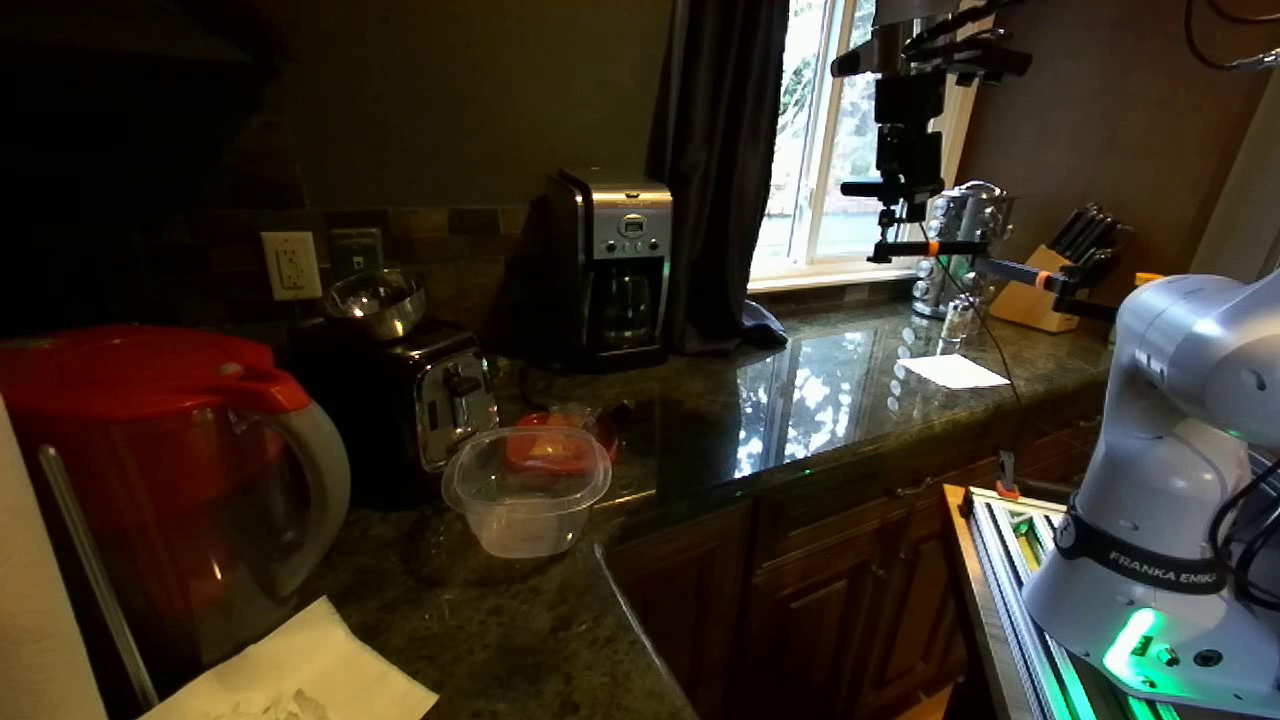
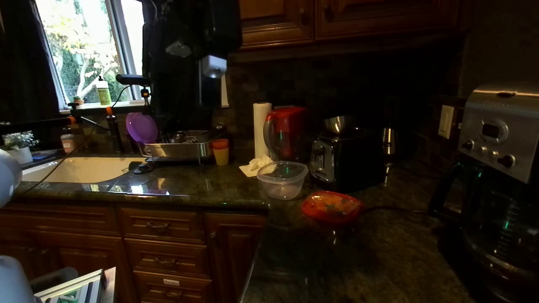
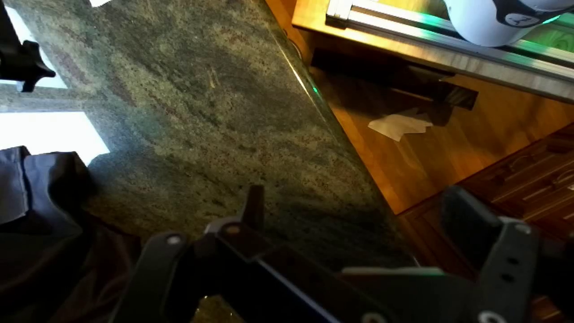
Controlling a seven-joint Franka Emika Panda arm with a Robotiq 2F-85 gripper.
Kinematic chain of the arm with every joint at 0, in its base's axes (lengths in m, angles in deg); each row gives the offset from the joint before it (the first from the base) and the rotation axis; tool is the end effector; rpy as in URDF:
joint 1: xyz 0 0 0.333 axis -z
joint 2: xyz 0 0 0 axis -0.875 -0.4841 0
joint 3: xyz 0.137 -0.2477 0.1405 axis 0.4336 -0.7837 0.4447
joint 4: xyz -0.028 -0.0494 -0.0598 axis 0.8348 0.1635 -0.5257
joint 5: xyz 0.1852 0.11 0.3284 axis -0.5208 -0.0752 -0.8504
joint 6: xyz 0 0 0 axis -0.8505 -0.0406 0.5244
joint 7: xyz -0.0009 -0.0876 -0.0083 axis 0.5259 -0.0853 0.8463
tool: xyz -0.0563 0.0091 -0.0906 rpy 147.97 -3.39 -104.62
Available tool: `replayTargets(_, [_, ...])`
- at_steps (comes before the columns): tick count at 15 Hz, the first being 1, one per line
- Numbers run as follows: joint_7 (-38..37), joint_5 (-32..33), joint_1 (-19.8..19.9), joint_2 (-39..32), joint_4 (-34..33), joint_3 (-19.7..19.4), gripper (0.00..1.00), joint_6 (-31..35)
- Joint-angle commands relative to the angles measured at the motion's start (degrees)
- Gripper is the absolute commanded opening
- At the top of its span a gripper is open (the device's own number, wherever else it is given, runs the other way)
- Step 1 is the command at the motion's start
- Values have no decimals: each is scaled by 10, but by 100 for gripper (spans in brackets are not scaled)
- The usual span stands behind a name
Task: Open the top left cabinet door
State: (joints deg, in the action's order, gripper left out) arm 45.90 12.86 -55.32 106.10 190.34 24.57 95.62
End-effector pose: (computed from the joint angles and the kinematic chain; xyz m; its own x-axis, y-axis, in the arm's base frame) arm 0.2874 -0.1469 0.5810 0.9529 0.2447 -0.1794 0.2715 -0.9517 0.1435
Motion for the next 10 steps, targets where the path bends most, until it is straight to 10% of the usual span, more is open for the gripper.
replayTargets(1, [-26,-24,-23,-15,-13,-15,100,6])
replayTargets(10, [-143,-344,-74,-219,-234,-10,100,91])
